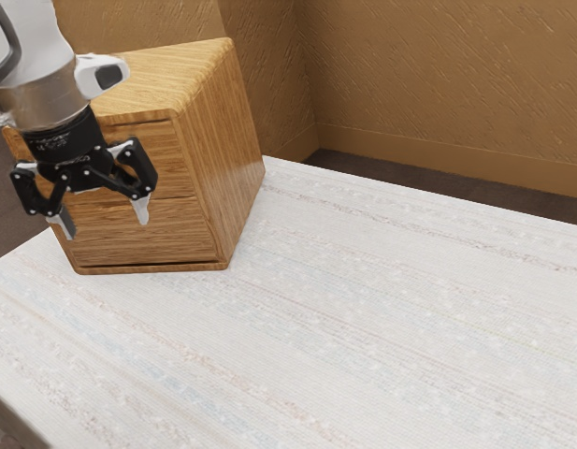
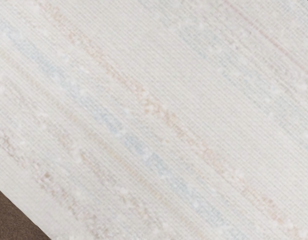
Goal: Pull the drawer handle with one arm to open the drawer
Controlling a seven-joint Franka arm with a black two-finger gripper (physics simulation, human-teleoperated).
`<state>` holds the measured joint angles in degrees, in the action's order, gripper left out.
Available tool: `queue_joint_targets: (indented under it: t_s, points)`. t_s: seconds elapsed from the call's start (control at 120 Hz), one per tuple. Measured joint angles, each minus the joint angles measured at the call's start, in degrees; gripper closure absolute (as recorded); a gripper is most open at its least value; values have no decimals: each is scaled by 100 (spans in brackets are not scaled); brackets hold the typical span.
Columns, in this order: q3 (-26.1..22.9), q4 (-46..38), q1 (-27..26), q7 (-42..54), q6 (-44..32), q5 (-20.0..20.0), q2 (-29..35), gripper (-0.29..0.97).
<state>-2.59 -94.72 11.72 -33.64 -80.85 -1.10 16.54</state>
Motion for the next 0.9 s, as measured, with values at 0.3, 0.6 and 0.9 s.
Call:
queue_joint_targets:
  t_s: [0.3, 0.6, 0.9]
  points:
    - [172, -477, 3, -1824, -227, -59, 29, 0]
    - [-246, -476, 1624, -2998, -253, 37, 105, 0]
    - [-80, -337, 1966, -3739, -919, 101, 301, 0]
